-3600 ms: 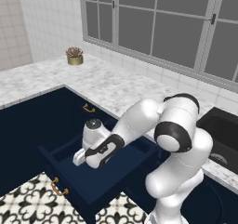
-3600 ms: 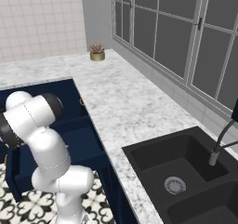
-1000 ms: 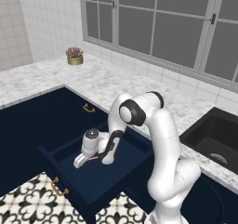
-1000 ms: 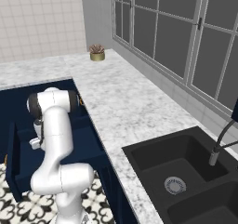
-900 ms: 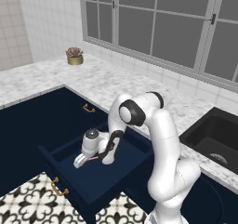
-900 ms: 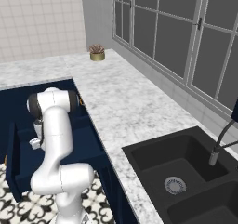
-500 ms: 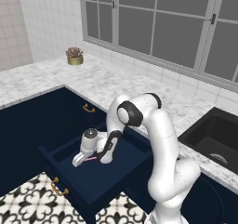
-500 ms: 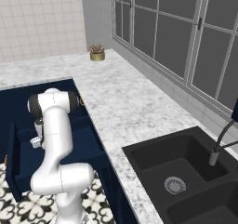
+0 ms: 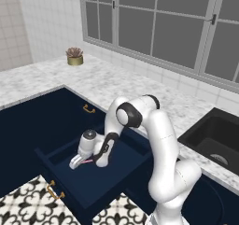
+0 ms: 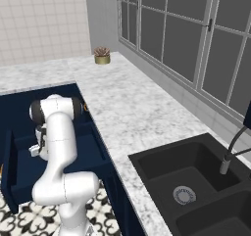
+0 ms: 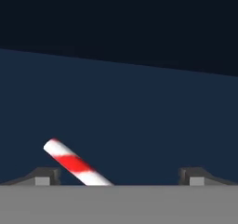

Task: Take a straw from the drawer in front and place it inside the glass cup on the dining counter.

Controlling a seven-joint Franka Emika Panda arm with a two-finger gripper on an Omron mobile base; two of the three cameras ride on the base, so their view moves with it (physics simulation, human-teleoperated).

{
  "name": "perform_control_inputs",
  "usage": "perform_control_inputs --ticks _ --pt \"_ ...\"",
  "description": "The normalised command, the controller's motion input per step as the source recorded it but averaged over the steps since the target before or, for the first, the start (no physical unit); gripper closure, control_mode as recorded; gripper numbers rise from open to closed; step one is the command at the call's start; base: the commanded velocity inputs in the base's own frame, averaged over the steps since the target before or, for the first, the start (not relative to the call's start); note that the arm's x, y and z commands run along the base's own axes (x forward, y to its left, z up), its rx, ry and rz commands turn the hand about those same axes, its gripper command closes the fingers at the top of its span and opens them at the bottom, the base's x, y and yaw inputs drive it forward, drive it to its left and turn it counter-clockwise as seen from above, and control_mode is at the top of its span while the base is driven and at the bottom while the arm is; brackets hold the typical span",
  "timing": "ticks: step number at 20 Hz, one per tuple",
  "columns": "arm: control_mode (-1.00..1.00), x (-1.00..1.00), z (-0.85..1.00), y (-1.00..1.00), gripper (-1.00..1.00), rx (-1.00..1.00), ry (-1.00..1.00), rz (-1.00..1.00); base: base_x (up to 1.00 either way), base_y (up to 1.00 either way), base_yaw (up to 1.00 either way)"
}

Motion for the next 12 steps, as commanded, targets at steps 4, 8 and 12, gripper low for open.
perform_control_inputs --ticks 4,8,12 --pt "-1.0 0.0 -0.27 0.01 1.0 -0.03 0.01 0.0 0.0 0.0 0.0" --pt "-1.0 -0.01 -0.01 0.0 1.0 -0.05 0.0 0.0 0.0 0.0 0.0" --pt "-1.0 -0.23 0.0 0.0 1.0 -0.01 0.0 0.0 0.0 0.0 0.0"
